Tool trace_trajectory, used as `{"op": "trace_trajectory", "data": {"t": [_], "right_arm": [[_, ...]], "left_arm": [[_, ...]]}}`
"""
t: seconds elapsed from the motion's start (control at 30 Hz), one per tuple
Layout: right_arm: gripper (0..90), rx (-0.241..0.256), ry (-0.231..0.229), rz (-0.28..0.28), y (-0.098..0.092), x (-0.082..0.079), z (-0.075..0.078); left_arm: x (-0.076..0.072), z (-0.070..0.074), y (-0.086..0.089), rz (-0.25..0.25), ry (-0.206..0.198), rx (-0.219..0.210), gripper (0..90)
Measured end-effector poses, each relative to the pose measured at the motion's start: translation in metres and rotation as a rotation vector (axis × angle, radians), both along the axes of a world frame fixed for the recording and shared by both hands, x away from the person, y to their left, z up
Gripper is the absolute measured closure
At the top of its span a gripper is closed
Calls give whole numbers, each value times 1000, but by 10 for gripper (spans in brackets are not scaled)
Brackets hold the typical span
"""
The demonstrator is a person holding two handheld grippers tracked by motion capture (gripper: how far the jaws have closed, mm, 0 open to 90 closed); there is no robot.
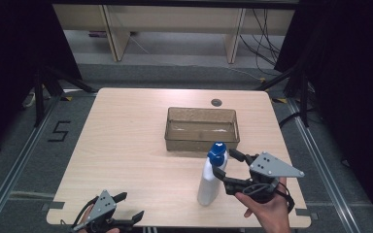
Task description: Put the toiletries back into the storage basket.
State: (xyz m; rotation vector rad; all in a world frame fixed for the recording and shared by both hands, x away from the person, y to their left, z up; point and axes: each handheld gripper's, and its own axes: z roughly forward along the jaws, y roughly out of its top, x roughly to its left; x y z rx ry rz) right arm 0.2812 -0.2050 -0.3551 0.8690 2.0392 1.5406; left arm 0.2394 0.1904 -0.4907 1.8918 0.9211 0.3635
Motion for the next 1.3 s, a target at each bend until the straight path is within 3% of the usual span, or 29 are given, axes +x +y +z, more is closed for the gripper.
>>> {"op": "trace_trajectory", "data": {"t": [0.2,0.33,0.4,0.47,0.5,0.53,0.63,0.73,0.83,0.9,1.0,1.03,1.13,1.23,1.27,1.3], "right_arm": [[316,-14,-37,11,3,7,3],[336,-4,-11,23,7,10,4],[348,-5,-25,18,7,11,3],[403,-10,-31,33,8,15,3],[422,6,-13,41,10,15,2],[431,0,-38,41,10,17,2],[479,18,-24,57,14,19,2],[549,-6,-57,50,14,21,3],[604,6,-45,58,14,20,3],[610,13,-67,59,12,22,3],[621,23,-63,54,12,21,3],[621,4,-86,55,12,22,3],[621,10,-61,52,15,21,4],[622,6,-89,60,16,25,4],[622,15,-65,57,16,24,5],[622,15,-85,54,16,26,6]], "left_arm": [[0,2,0,-7,-11,10,155],[0,0,0,-2,-2,3,155],[-1,0,1,-4,-2,8,155],[-2,0,3,-3,-7,13,155],[-3,0,2,7,-2,-4,155],[-3,1,2,11,-5,-3,155],[-3,1,2,10,-3,-5,155],[-2,1,2,1,-2,5,155],[-3,1,2,11,-4,-5,155],[-3,1,3,13,-5,2,155],[-3,1,2,10,-3,0,155],[-3,1,3,9,-3,0,155],[-3,0,2,12,-2,-5,155],[-3,2,3,16,-1,11,155],[-3,2,3,16,-3,3,155],[-3,1,3,19,-2,-1,155]]}}
